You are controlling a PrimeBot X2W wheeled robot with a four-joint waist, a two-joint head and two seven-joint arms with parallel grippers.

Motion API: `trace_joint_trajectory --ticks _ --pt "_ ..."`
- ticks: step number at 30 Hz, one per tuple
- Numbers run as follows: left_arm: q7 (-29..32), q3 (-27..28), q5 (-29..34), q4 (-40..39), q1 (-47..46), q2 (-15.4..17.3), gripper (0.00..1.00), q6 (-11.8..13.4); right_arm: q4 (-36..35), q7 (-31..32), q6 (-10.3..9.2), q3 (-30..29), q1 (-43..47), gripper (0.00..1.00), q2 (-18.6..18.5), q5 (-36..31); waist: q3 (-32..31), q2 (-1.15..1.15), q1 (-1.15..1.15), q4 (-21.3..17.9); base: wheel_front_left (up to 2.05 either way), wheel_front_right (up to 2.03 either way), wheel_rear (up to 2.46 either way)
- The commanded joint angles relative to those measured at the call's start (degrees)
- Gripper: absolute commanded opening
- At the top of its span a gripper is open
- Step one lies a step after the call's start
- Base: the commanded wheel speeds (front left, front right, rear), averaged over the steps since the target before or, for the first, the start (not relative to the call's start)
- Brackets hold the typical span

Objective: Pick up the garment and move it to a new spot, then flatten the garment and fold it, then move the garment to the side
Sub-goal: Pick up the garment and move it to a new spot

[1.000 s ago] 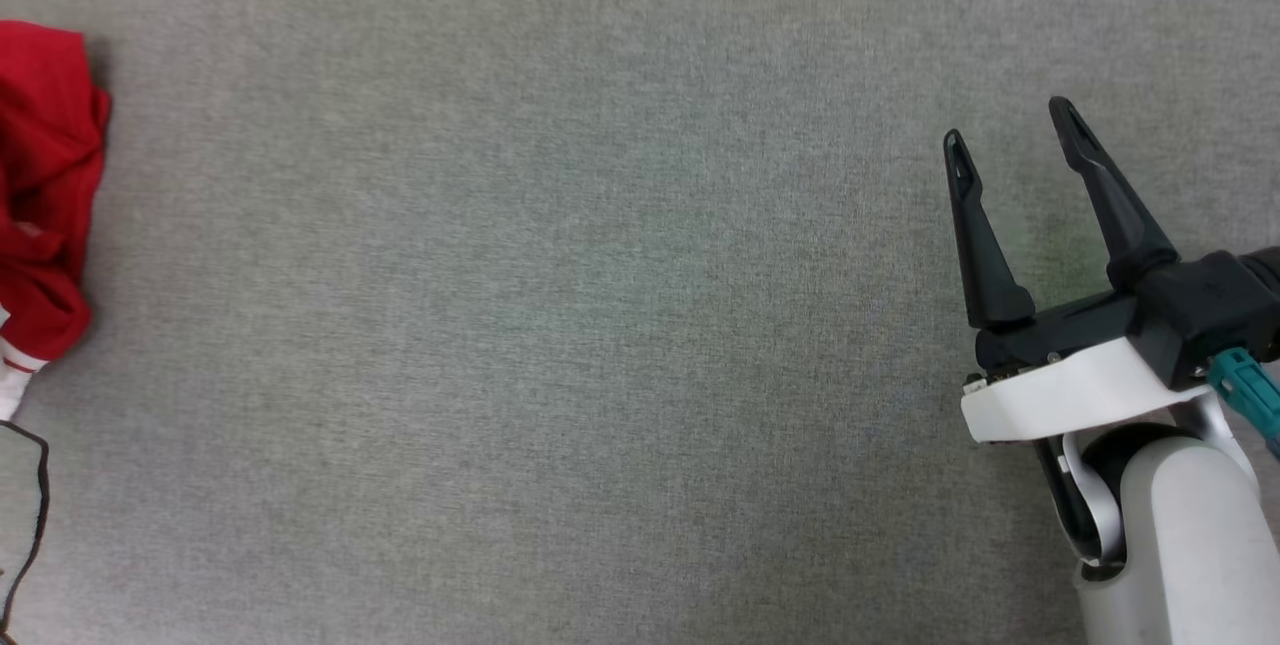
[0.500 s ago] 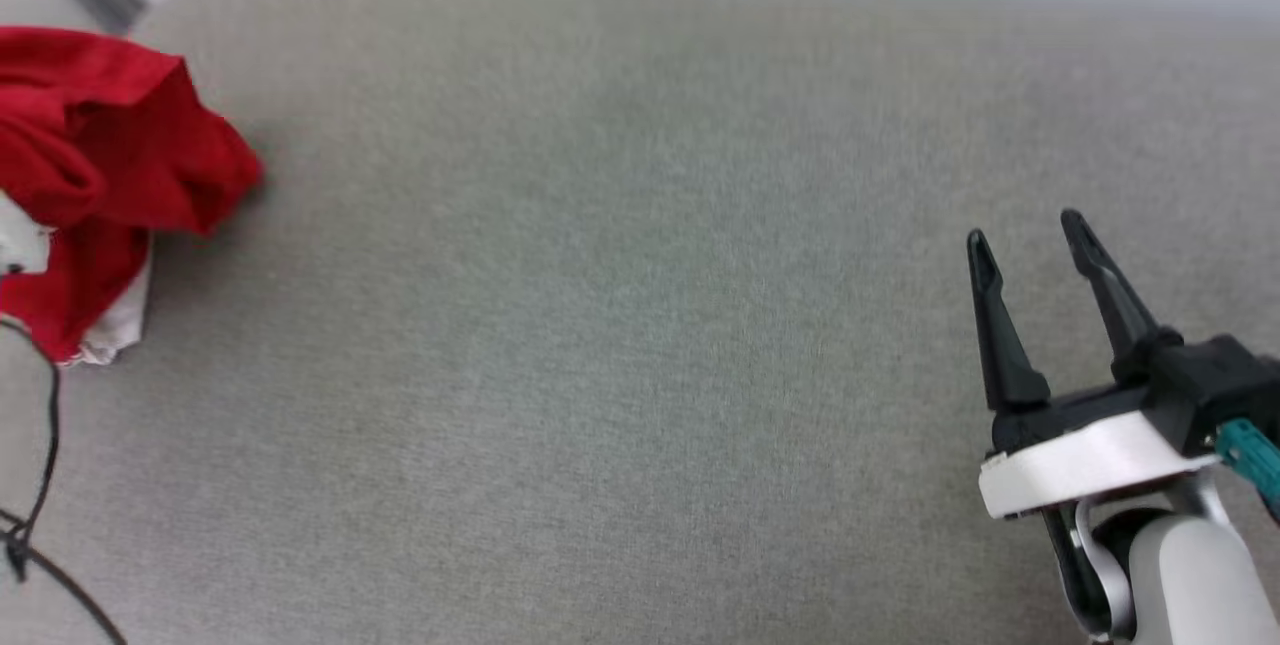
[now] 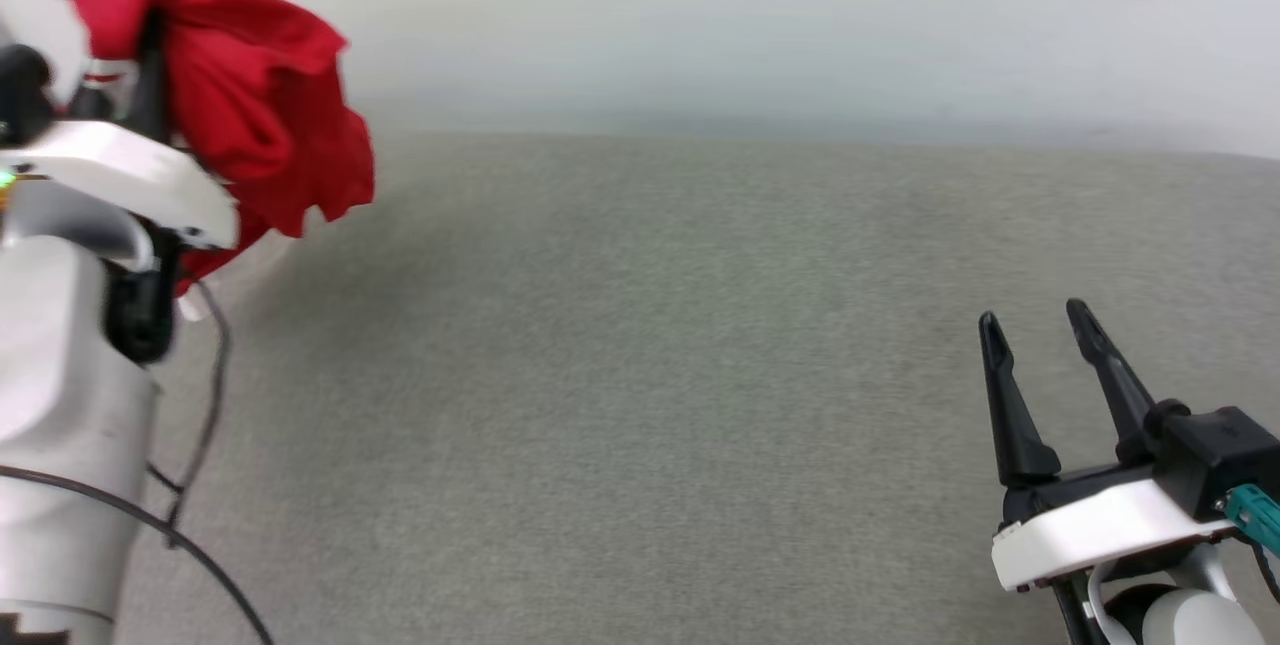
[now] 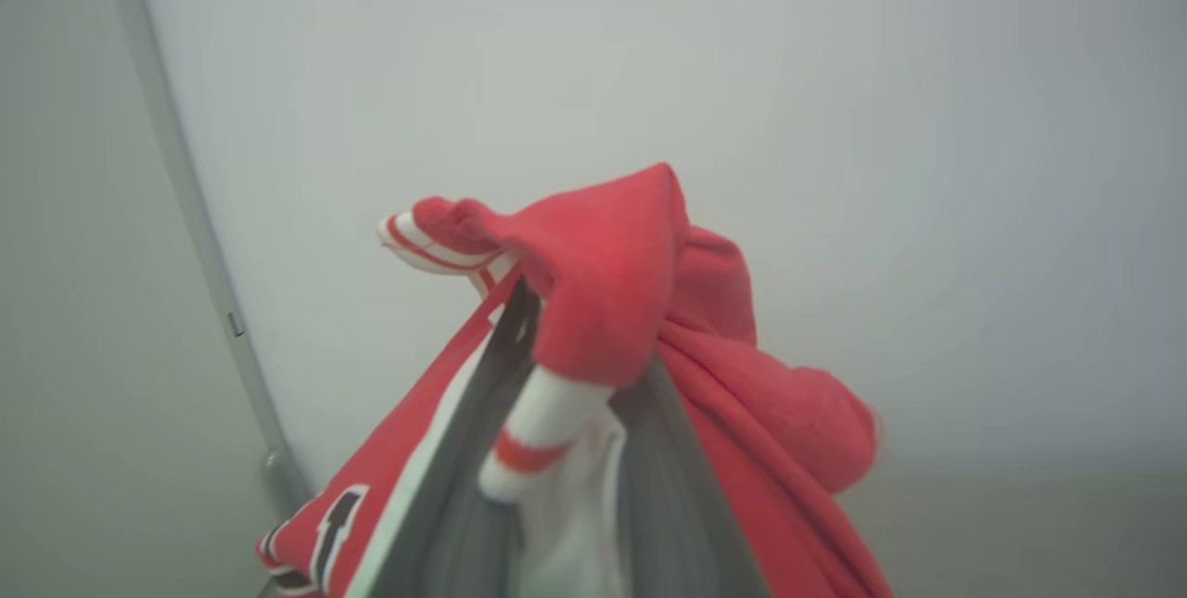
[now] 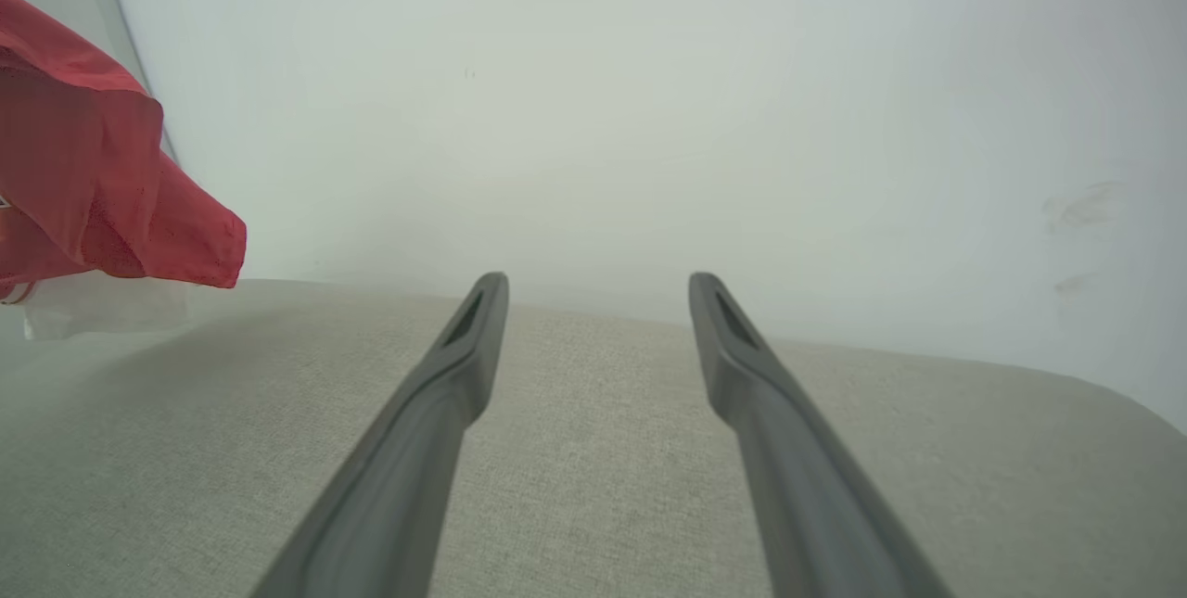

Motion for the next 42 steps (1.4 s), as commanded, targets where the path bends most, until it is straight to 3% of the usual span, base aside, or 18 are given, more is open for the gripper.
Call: trace_joint_trajectory --ticks 1,12,21,24,31,32,33,34,35,39,42 --pt "-0.17 -0.93 0.12 -2.52 1.67 -1.53 0.00 0.37 -0.51 0.36 -0.02 -0.02 1.39 1.00 0.01 0.53 -2.53 0.00 0.01 -3.46 0.00 0.00 0.00" --pt "4.12 -7.84 -1.17 -15.86 8.87 -10.32 0.00 -0.11 -2.21 1.54 -0.02 -0.68 4.13 1.00 0.01 1.63 -2.20 0.00 0.01 -11.65 0.00 0.00 0.00" --pt "9.49 -22.49 0.08 -21.56 15.66 -16.22 0.00 -2.94 -2.63 0.35 -0.02 -0.99 2.85 1.00 0.01 3.08 4.36 0.00 0.01 -14.26 0.00 0.00 0.00" --pt "10.68 -28.03 0.62 -22.04 18.66 -16.49 0.00 -3.32 -2.47 -0.31 -0.02 -1.05 1.87 1.00 0.01 3.50 6.41 0.00 0.01 -13.99 0.00 0.00 0.00" --pt "13.14 -39.77 0.12 -21.41 21.07 -13.41 0.00 -3.54 -1.21 -1.20 -0.02 -1.25 0.18 1.00 0.01 3.39 8.69 0.00 0.01 -12.08 0.00 0.00 0.00" --pt "12.94 -40.66 -0.40 -21.54 20.94 -12.97 0.04 -3.55 -1.03 -1.18 -0.02 -1.28 -0.10 1.00 0.01 3.31 8.70 0.00 0.01 -11.84 0.00 0.00 0.00" --pt "12.83 -41.48 -0.63 -21.64 20.67 -12.56 0.36 -3.56 -0.90 -1.25 -0.02 -1.34 -0.33 1.00 0.01 3.23 8.63 0.00 0.01 -11.55 0.00 0.00 0.00" --pt "12.34 -42.07 -0.90 -21.91 20.27 -12.41 0.54 -3.56 -0.89 -1.33 -0.02 -1.50 -0.50 1.00 0.01 3.06 8.50 0.00 0.01 -11.18 0.00 0.00 0.00" --pt "11.71 -42.59 -0.86 -22.19 19.88 -12.39 1.00 -3.57 -0.80 -1.33 -0.02 -1.66 -0.56 1.00 0.01 2.99 8.26 0.00 0.01 -10.82 0.00 0.00 0.00" --pt "8.00 -42.53 -0.37 -23.56 19.31 -12.92 1.00 -3.39 -0.45 -0.96 -0.02 -2.03 -0.49 1.00 0.01 2.33 6.14 0.00 0.01 -9.50 0.00 0.00 0.00" --pt "4.40 -41.13 0.18 -25.46 19.16 -13.36 1.00 -1.85 -0.39 -0.51 -0.02 -2.25 0.48 1.00 0.01 1.90 3.90 0.00 0.01 -8.57 0.00 0.00 0.00"
